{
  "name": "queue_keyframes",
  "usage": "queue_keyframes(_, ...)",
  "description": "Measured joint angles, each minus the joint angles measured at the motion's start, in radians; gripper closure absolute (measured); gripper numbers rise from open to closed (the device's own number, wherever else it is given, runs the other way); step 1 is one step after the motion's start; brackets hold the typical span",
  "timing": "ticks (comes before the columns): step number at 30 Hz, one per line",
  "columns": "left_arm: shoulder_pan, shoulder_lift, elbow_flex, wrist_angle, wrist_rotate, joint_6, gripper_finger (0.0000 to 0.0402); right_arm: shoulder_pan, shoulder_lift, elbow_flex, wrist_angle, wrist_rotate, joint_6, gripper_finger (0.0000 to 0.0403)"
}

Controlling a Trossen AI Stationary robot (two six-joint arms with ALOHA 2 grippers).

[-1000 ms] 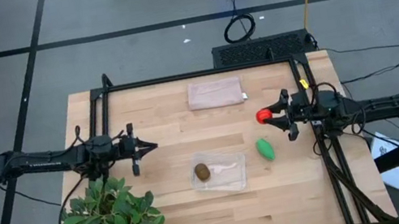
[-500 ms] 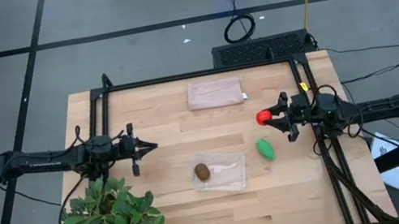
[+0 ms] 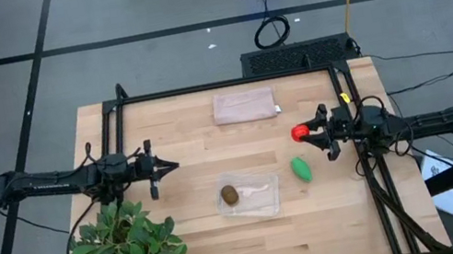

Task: Pick and placing Produce into tupperware
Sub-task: Put the tomato into the transparent bin

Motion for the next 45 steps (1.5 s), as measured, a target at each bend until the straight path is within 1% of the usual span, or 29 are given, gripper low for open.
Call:
queue_keyframes(5,0.000,0.000,0.000,0.000,0.000,0.001,0.0373,0.000,0.000,-0.001,0.000,-0.043,-0.002,0.0236)
queue_keyframes(10,0.000,0.000,0.000,0.000,0.000,0.003,0.0373,0.000,0.000,-0.001,0.047,-0.154,-0.044,0.0236)
queue_keyframes(15,0.000,0.000,0.000,0.000,0.000,0.003,0.0373,0.000,0.011,-0.001,0.075,-0.156,-0.053,0.0236)
queue_keyframes(20,0.000,0.000,0.000,0.000,0.000,0.003,0.0373,0.000,0.064,0.010,0.078,-0.159,-0.064,0.0236)
queue_keyframes(23,0.000,0.000,0.000,0.000,0.000,0.002,0.0373,0.000,0.100,0.038,0.078,-0.180,-0.085,0.0236)
queue_keyframes(29,0.000,0.000,0.000,0.000,0.001,0.000,0.0373,0.000,0.167,0.075,0.077,-0.185,-0.108,0.0236)
queue_keyframes(32,0.000,0.000,0.000,0.000,0.001,0.000,0.0373,0.000,0.199,0.093,0.079,-0.189,-0.109,0.0236)
queue_keyframes(34,0.000,0.000,0.000,0.000,0.001,0.000,0.0373,-0.001,0.225,0.110,0.079,-0.211,-0.110,0.0236)
queue_keyframes(39,0.000,0.000,0.000,0.000,0.001,0.000,0.0373,0.000,0.288,0.164,0.079,-0.213,-0.110,0.0236)
queue_keyframes(43,0.000,0.000,0.000,0.000,0.001,0.000,0.0373,-0.001,0.345,0.213,0.065,-0.263,-0.110,0.0236)
queue_keyframes(45,0.000,0.000,0.000,0.000,0.001,0.000,0.0373,-0.002,0.375,0.241,0.056,-0.264,-0.118,0.0236)
